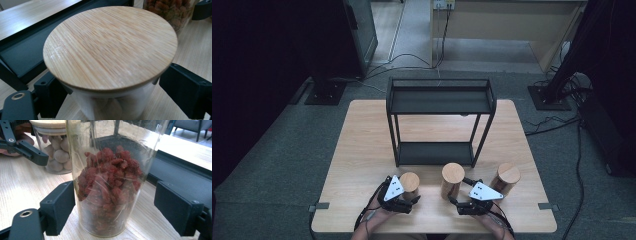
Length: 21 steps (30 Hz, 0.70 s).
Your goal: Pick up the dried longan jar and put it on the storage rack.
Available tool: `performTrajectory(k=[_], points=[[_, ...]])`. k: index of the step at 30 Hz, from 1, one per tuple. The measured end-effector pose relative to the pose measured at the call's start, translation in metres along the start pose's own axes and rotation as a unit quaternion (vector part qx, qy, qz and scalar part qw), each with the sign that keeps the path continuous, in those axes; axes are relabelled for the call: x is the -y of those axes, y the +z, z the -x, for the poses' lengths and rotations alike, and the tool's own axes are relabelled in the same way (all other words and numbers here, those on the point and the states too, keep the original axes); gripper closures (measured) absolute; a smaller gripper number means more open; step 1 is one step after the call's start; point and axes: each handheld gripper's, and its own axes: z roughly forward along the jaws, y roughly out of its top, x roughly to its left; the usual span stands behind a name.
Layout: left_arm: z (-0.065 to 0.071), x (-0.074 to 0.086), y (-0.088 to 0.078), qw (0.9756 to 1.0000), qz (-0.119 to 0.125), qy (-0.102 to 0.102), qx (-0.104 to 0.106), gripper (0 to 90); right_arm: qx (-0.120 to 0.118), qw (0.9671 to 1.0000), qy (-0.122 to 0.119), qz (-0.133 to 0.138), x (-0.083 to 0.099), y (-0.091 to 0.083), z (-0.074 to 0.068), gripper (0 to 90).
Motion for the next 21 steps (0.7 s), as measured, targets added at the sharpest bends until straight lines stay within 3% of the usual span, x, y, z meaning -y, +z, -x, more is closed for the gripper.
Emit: performTrajectory(k=[5,11,16,21], points=[[-0.0008,-0.0001,0.0002,1.0,0.0,-0.006,0.0,11.6,0.003,1.0,-0.001,0.001,0.0003,-0.0001,-0.0013,16.4],[-0.0063,0.0034,-0.0014,0.9995,0.009,-0.03,0.003,11.6,0.006,1.0,0.002,0.003,0.0009,-0.0001,-0.0017,11.6],[-0.0041,0.0028,-0.001,0.9996,0.007,-0.026,-0.002,11.7,0.006,0.9998,0.014,0.008,0.0025,0.0,0.0002,9.5],[-0.0053,0.0025,-0.0009,0.9994,0.006,-0.033,-0.002,11.8,0.008,0.9999,0.008,0.005,0.0015,0.0005,-0.0014,9.6]])
